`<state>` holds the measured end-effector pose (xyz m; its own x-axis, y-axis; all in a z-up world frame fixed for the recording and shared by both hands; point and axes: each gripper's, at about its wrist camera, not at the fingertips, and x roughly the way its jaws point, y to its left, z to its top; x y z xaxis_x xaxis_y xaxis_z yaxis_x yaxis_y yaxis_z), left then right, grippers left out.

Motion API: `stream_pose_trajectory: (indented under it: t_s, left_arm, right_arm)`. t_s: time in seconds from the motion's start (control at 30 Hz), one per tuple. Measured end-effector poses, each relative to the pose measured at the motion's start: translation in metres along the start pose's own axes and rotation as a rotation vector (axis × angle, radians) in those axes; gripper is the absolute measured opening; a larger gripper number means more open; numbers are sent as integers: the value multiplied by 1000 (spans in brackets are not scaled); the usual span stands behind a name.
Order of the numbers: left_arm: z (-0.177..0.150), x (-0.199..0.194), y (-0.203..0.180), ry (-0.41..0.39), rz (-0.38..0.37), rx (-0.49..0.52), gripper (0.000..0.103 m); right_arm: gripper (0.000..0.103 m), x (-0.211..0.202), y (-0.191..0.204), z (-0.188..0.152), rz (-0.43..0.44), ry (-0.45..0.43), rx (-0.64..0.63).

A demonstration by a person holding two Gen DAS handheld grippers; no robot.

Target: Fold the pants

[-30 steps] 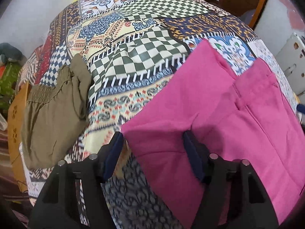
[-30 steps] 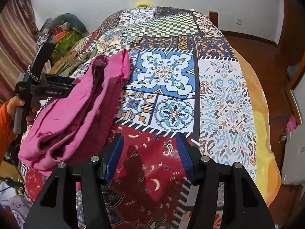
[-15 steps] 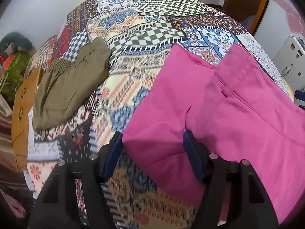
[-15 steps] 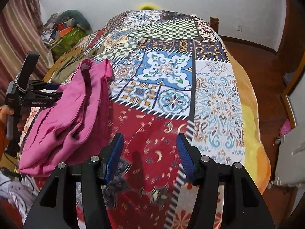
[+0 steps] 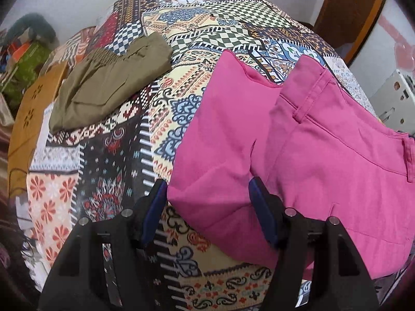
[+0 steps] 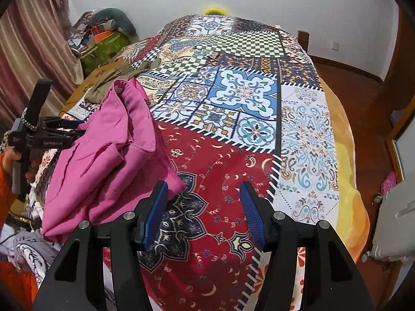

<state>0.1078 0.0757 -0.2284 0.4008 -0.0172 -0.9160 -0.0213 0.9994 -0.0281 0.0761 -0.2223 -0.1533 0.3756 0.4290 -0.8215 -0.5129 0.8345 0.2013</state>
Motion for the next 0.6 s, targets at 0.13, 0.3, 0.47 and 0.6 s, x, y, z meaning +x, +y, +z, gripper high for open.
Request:
stream_pose_trajectory:
  t_s: [0.13, 0.3, 0.47, 0.6]
  left_arm:
    - [-2, 0, 3, 8, -27, -41, 66]
    - [-3, -1, 3, 7, -22, -44, 66]
    - [-3, 1, 7, 11, -43, -80, 66]
    - [5, 6, 5, 15, -39, -85, 66]
  right_arm:
    - [53, 14, 13, 2, 40, 31, -25]
    - [53, 41, 36, 5, 72, 62, -93]
    - [53, 50, 28, 9, 131, 51, -82]
    - [53, 59, 24, 18, 110, 47, -102]
